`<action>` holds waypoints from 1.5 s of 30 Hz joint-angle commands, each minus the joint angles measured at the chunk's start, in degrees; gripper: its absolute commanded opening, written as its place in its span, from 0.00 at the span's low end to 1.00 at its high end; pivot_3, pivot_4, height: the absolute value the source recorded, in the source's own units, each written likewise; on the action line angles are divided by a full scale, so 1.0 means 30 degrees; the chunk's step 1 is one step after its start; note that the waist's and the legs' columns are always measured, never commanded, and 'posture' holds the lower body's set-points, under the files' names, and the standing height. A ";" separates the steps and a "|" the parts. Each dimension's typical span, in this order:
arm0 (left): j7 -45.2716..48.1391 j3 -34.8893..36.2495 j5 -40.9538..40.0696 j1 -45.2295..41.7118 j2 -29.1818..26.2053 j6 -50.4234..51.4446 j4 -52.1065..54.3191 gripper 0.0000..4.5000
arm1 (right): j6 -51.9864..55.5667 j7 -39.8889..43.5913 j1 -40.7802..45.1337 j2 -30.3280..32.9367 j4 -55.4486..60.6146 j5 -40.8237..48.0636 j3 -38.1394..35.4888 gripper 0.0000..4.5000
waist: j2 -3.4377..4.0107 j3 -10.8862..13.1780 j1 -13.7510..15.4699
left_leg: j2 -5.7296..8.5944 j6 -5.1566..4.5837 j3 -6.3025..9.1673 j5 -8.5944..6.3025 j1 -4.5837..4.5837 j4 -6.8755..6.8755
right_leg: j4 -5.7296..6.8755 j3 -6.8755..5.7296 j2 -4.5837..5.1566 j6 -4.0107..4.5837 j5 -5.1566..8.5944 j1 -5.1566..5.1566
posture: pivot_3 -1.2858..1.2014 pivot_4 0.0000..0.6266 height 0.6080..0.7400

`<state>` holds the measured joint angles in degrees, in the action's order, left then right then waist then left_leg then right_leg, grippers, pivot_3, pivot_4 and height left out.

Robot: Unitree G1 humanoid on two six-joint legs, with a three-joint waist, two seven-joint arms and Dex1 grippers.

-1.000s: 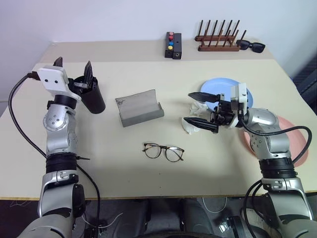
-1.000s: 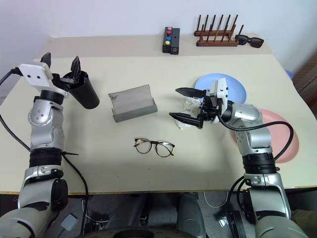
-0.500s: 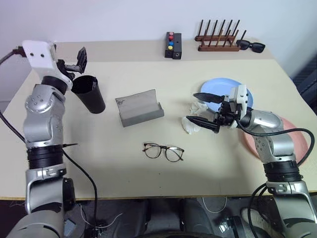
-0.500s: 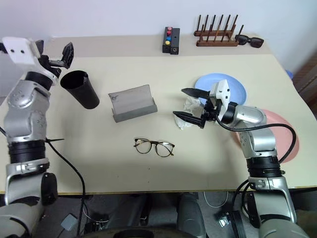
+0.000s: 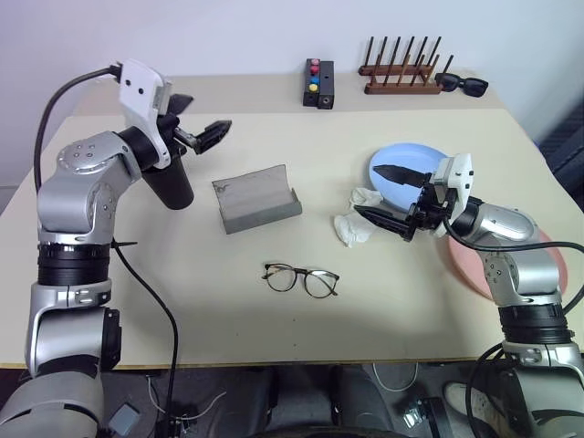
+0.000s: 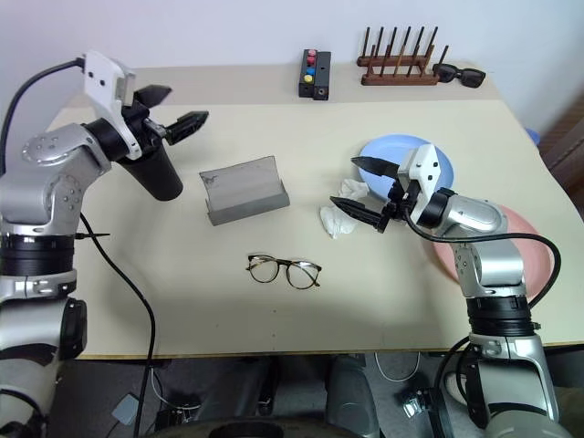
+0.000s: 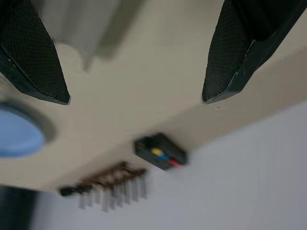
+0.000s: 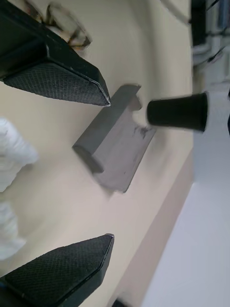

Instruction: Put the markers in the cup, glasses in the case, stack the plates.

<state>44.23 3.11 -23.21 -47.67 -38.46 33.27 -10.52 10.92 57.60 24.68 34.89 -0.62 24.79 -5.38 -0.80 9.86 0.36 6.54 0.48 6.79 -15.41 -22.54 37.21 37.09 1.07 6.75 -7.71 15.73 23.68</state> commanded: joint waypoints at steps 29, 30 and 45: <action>1.2500 -0.6478 0.7482 -0.6178 0.1297 -0.8435 -1.3981 1.00 | -0.0036 0.1853 -0.1701 0.1302 0.1408 -0.0360 0.0141 0.97 | -0.0018 0.0013 -0.0039 | 0.0005 -0.0013 -0.0012 -0.0002 -0.0017 0.0017 | 0.0000 -0.0007 -0.0004 -0.0004 0.0001 0.0000 | 0.52 0.24 1.00; 1.2732 -0.6573 0.7756 -0.6386 0.1297 -0.8923 -1.4432 1.00 | -0.0029 0.1806 -0.1694 0.1261 0.1435 -0.0368 0.0151 0.97 | -0.0018 0.0013 -0.0042 | 0.0007 -0.0016 -0.0014 -0.0004 -0.0018 0.0020 | 0.0002 -0.0007 -0.0003 -0.0004 0.0001 0.0000 | 0.52 0.24 1.00; 1.4946 -0.6961 1.0233 -0.7651 0.1809 -1.2625 -1.7171 1.00 | -0.0114 0.1312 -0.1800 0.1006 0.1727 -0.0465 0.0217 0.97 | -0.0021 0.0015 -0.0114 | 0.0006 -0.0021 -0.0014 -0.0004 -0.0038 0.0031 | 0.0016 -0.0012 -0.0007 -0.0006 0.0002 0.0016 | 0.52 0.24 1.00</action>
<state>88.65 -17.78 6.95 -68.87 -32.82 -3.29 -62.27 11.38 61.74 19.23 37.96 2.27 22.74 -4.27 -0.87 9.91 0.02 6.55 0.41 6.75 -15.42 -22.65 37.30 37.14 1.03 6.73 -7.72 15.73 23.73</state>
